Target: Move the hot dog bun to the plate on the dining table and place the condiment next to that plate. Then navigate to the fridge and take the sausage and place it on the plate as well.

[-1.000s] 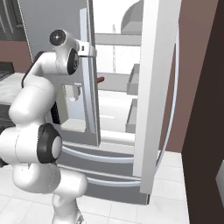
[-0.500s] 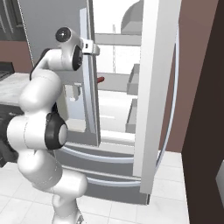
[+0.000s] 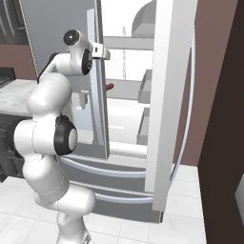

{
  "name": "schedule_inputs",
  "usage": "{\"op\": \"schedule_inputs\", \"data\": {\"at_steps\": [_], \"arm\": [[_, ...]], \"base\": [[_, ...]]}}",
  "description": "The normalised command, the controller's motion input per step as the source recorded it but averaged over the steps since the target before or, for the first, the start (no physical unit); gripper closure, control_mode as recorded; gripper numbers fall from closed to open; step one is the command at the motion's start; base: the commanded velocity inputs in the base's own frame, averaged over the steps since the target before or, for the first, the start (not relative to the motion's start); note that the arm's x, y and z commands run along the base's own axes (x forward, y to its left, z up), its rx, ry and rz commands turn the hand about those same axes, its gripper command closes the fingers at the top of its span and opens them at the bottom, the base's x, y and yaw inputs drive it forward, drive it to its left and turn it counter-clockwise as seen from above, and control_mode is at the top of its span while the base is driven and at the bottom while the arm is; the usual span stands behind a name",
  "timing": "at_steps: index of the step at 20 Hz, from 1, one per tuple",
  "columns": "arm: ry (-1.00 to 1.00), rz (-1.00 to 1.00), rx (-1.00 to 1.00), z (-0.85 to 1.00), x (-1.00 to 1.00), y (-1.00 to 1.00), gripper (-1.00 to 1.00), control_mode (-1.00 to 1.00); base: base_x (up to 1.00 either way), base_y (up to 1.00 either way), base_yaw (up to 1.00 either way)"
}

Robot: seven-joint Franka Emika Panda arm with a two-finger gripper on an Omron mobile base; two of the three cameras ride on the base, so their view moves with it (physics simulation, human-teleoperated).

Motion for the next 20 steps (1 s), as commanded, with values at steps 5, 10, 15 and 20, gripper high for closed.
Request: {"op": "schedule_inputs", "data": {"at_steps": [5, 10, 15, 20], "arm": [[0.0, 0.0, 0.0, -0.12, 0.2, 0.0, -1.0, -1.0], [0.0, 0.0, 0.0, -0.2, 0.25, 0.0, 1.0, -1.0], [0.0, 0.0, 0.0, -0.24, 0.28, 0.02, 1.0, -1.0], [-0.01, 0.0, 0.0, -0.21, 0.1, 0.0, 1.0, -1.0]], "base": [[0.0, 0.0, 0.0], [0.0, 0.0, 0.0], [0.0, 0.0, 0.0], [0.0, 0.0, 0.0]]}}
